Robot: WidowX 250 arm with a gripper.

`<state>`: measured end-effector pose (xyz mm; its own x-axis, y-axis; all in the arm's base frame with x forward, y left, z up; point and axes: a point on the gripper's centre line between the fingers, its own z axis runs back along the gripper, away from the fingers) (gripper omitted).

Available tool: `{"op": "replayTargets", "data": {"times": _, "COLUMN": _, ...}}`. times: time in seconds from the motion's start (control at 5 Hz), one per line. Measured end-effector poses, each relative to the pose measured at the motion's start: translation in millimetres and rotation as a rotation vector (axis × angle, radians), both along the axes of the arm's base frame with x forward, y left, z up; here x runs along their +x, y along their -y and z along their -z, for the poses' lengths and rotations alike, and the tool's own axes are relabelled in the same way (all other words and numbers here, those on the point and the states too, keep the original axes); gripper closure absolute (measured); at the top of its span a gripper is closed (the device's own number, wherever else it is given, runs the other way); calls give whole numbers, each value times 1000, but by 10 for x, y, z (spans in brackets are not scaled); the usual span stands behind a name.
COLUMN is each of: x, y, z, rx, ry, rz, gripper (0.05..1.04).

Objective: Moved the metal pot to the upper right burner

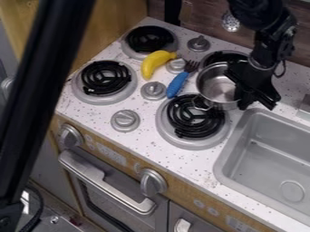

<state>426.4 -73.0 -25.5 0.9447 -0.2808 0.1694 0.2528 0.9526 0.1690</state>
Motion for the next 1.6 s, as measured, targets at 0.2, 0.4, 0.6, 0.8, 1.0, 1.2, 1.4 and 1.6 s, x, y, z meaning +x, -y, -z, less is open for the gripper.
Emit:
{"op": "replayTargets", "data": {"times": 0.2, "x": 243, "y": 27, "z": 97, "rx": 16, "ry": -24, "rz": 1, "gripper": 1016}}
{"op": "replayTargets", "data": {"times": 0.4, "x": 467, "y": 78, "z": 156, "rx": 9, "ry": -14, "rz": -5, "gripper": 1016}}
{"op": "replayTargets", "data": {"times": 0.6, "x": 668, "y": 70, "z": 142, "rx": 11, "ry": -16, "rz": -26, "gripper": 1016}}
{"op": "replayTargets", "data": {"times": 0.8, "x": 885, "y": 54, "z": 140, "rx": -35, "ry": 25, "rz": -64, "gripper": 1016}}
{"op": "replayTargets", "data": {"times": 1.0, "x": 979, "y": -18, "z": 131, "rx": -39, "ry": 39, "rz": -85, "gripper": 1016}}
{"op": "replayTargets", "data": {"times": 1.2, "x": 992, "y": -102, "z": 95, "rx": -42, "ry": 35, "rz": -111, "gripper": 993}}
{"op": "replayTargets", "data": {"times": 1.4, "x": 978, "y": -180, "z": 162, "rx": -66, "ry": 36, "rz": -148, "gripper": 830}}
{"op": "replayTargets", "data": {"times": 1.6, "x": 928, "y": -181, "z": 176, "rx": -69, "ry": 33, "rz": -150, "gripper": 560}}
